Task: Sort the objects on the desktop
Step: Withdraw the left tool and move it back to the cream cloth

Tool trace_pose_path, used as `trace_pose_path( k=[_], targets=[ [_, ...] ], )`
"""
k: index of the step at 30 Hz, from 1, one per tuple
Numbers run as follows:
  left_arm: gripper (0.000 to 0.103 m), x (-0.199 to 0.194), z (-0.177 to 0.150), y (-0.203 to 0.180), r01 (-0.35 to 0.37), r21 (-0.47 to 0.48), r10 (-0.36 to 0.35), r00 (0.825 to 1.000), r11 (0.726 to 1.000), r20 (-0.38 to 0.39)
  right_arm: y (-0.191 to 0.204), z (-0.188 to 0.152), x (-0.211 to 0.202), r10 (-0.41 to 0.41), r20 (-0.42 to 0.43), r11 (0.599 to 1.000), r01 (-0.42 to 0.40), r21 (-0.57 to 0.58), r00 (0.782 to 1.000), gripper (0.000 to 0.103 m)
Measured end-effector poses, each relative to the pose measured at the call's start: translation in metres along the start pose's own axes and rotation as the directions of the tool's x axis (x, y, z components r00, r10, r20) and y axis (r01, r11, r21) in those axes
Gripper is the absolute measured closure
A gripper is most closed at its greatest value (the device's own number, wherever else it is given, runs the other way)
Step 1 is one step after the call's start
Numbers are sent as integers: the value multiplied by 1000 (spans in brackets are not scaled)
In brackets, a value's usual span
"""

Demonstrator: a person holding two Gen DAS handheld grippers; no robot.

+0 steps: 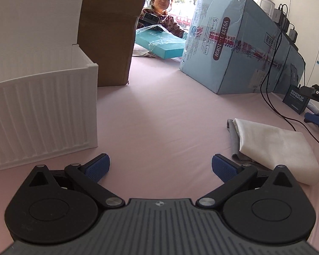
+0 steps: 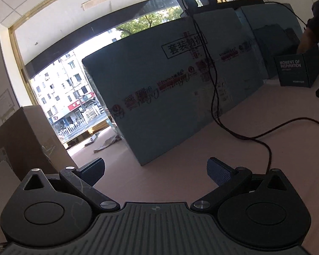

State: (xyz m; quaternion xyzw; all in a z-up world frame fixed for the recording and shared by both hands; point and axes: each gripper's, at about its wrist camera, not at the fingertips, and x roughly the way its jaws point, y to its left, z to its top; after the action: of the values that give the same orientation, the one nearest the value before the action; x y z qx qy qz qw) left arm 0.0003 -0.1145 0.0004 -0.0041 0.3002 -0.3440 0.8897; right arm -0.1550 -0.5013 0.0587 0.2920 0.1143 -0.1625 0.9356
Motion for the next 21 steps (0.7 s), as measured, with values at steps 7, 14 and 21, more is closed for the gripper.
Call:
trace_pose_path(
  k=[7, 14, 21],
  targets=[
    [0, 25, 35, -29, 84, -197, -75, 996, 977, 56, -17, -2, 11, 36, -128, 989, -17, 146, 991, 0],
    [0, 62, 33, -93, 143, -52, -144, 989, 988, -28, -16, -8, -5, -11, -124, 999, 17, 44, 992, 0],
    [0, 67, 20, -92, 162, 18, -161, 985, 987, -60, -8, -19, -12, -10, -107, 985, -9, -174, 994, 0]
  ],
)
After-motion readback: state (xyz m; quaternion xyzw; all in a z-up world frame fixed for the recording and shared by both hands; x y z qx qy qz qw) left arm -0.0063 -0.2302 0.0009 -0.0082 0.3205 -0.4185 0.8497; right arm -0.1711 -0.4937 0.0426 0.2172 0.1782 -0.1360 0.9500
